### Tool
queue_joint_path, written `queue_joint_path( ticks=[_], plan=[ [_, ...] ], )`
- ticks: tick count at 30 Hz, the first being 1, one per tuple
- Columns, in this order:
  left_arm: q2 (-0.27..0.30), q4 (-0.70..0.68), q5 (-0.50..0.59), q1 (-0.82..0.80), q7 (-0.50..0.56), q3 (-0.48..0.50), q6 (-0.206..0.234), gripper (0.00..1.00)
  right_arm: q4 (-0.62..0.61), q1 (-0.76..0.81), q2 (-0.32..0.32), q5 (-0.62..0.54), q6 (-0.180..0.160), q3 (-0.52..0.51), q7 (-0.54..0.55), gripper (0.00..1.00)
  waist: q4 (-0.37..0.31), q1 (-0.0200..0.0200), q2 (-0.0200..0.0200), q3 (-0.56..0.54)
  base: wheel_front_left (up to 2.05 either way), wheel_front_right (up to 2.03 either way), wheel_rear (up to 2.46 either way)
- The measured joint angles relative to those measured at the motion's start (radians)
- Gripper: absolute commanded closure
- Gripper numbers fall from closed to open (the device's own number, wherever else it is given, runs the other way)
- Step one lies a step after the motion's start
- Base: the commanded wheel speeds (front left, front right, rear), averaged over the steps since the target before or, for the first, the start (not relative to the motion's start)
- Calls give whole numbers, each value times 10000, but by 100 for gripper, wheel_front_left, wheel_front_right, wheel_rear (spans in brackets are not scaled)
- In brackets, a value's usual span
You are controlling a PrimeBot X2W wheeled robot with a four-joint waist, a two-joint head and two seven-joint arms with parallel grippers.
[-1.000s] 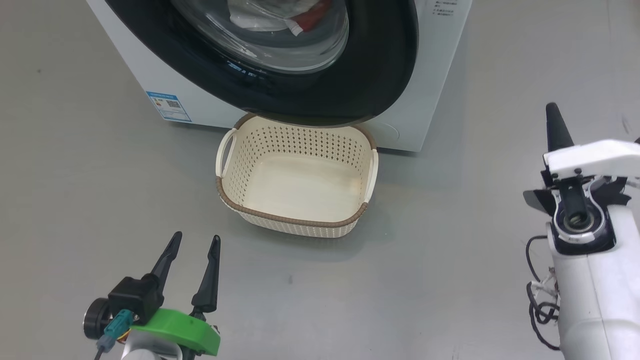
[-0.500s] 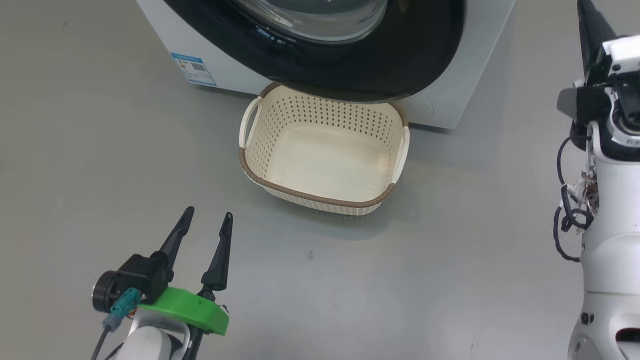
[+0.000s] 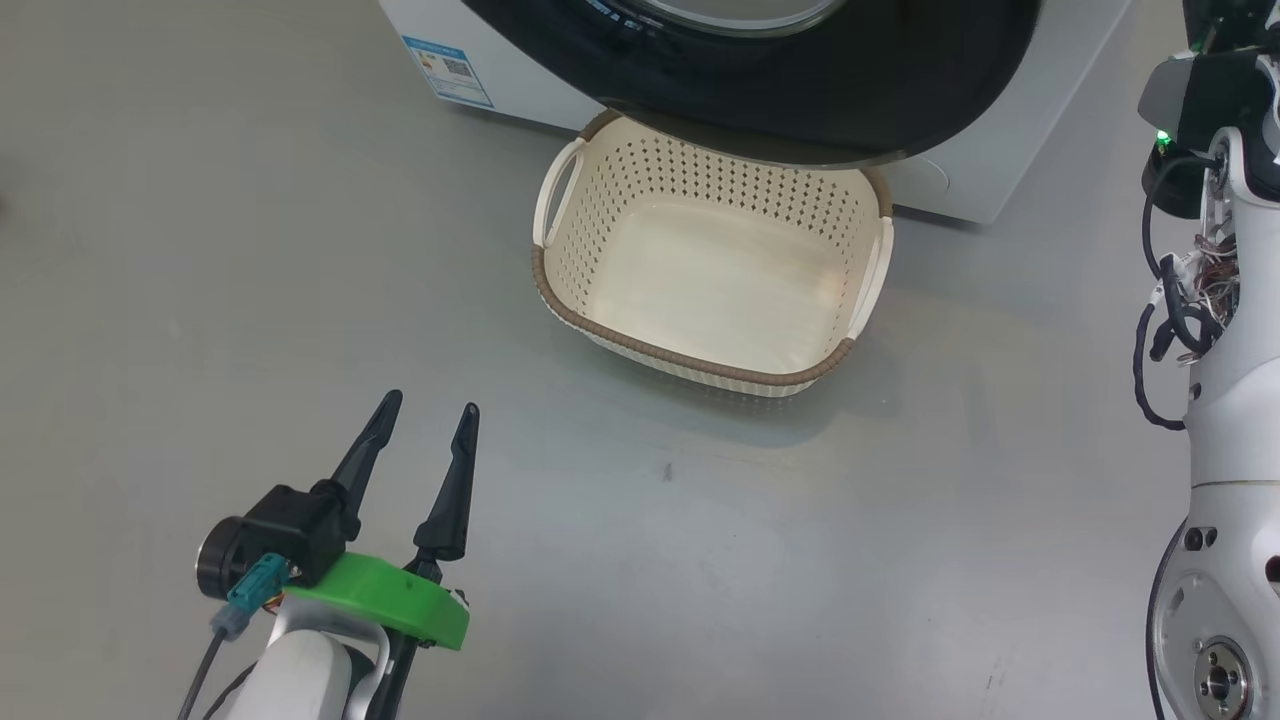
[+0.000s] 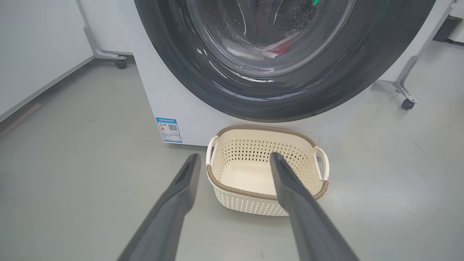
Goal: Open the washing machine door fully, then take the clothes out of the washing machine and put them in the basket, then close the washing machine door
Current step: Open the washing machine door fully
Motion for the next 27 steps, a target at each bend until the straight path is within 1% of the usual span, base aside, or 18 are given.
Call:
queue_joint_path(
  ticks=[7, 12, 19, 27],
  plan=[
    [-19, 19, -132, -194, 0, -19, 0, 0, 1026, -540, -42, -65, 0, 140, 311, 100, 325, 0, 0, 229, 0, 0, 0],
    [-36, 56, -205, -244, 0, -33, 0, 0, 1390, -1016, -52, -165, 0, 407, 564, 100, 481, 1, 0, 333, 0, 0, 0],
    [-42, 165, -207, -251, 0, -25, 0, 0, 2048, -1371, -88, -52, 0, 428, 984, 100, 566, 0, 0, 346, 0, 0, 0],
    [-61, 205, -205, -288, 0, 27, 0, 0, 2479, -1458, -203, 107, 0, 470, 1323, 100, 575, 0, 0, 283, 0, 0, 0]
  ],
)
